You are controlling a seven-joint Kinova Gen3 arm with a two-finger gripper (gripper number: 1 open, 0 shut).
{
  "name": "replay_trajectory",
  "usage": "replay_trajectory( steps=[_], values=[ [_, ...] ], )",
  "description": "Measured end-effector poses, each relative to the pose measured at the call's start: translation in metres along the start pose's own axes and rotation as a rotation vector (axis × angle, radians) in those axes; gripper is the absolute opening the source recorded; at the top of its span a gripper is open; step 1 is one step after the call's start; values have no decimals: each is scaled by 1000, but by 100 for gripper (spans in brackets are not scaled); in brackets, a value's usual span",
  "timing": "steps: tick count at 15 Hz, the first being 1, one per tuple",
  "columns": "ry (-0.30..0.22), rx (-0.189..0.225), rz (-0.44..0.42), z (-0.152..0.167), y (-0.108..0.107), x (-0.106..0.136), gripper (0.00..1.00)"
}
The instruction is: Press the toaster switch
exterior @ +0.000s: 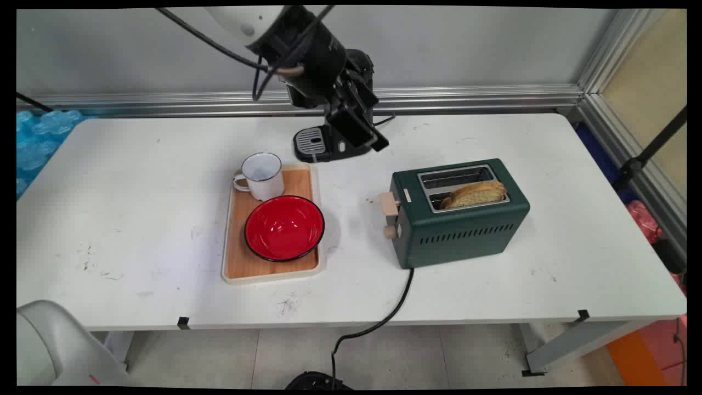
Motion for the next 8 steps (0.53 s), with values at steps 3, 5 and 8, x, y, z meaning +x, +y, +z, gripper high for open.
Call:
replay_trajectory(
  steps=[3,5,8],
  values=[
    [-6,1,-7,18,7,0,100],
    [-14,1,-10,31,11,0,100],
    [-32,0,-13,49,16,-1,100]
  ],
)
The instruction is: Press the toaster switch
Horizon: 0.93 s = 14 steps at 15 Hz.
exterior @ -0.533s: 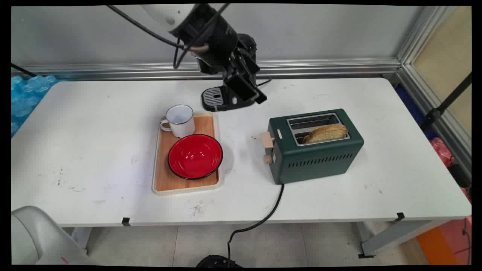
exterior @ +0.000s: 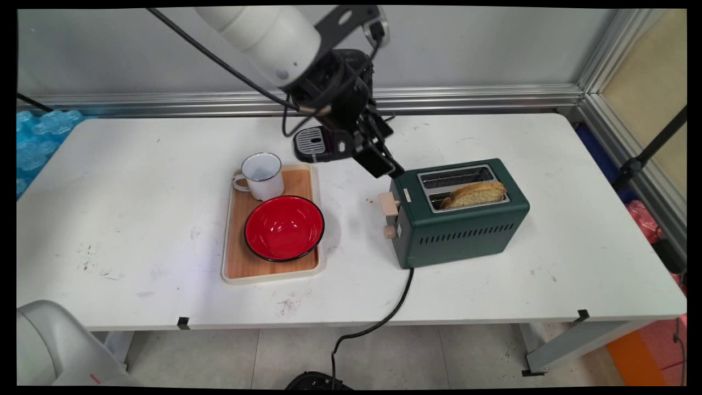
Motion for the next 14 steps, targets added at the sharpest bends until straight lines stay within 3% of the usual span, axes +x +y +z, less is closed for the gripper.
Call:
replay_trajectory(
  steps=[1,14],
  values=[
    [-6,2,0,6,1,0,0],
    [-113,0,-10,58,5,-12,0]
  ],
)
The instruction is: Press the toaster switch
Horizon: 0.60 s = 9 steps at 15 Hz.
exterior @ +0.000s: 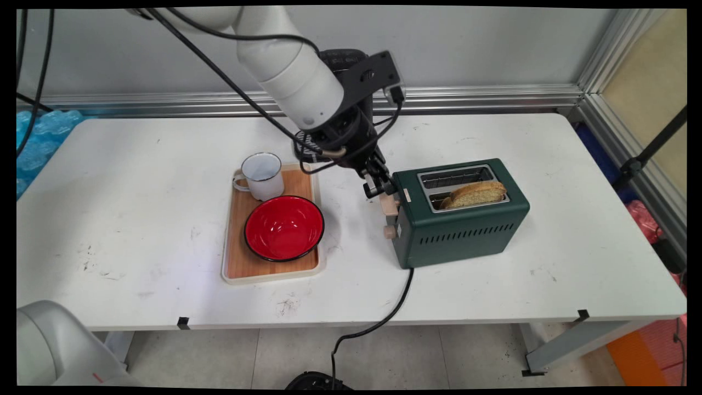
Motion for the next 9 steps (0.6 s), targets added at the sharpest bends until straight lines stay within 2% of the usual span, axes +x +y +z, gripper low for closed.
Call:
replay_trajectory(
  steps=[9],
  values=[
    [-57,-16,-2,27,0,-8,0]
  ],
)
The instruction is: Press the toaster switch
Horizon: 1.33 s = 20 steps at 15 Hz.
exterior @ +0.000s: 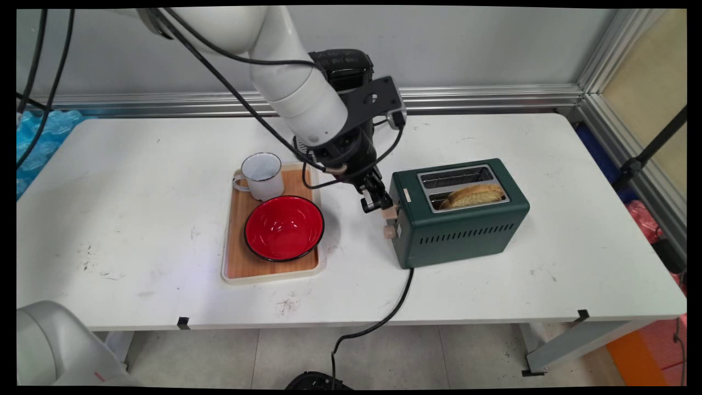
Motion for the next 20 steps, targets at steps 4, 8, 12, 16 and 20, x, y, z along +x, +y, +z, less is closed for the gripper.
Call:
replay_trajectory(
  steps=[4,8,12,16,20],
  values=[
    [-15,-3,-3,10,-2,-2,0],
    [-26,-7,-6,19,-3,-2,0],
    [-28,-10,-8,25,-3,-1,0],
    [-28,-13,-12,30,-3,0,0],
    [-30,-14,-15,34,-4,0,0]
  ],
)
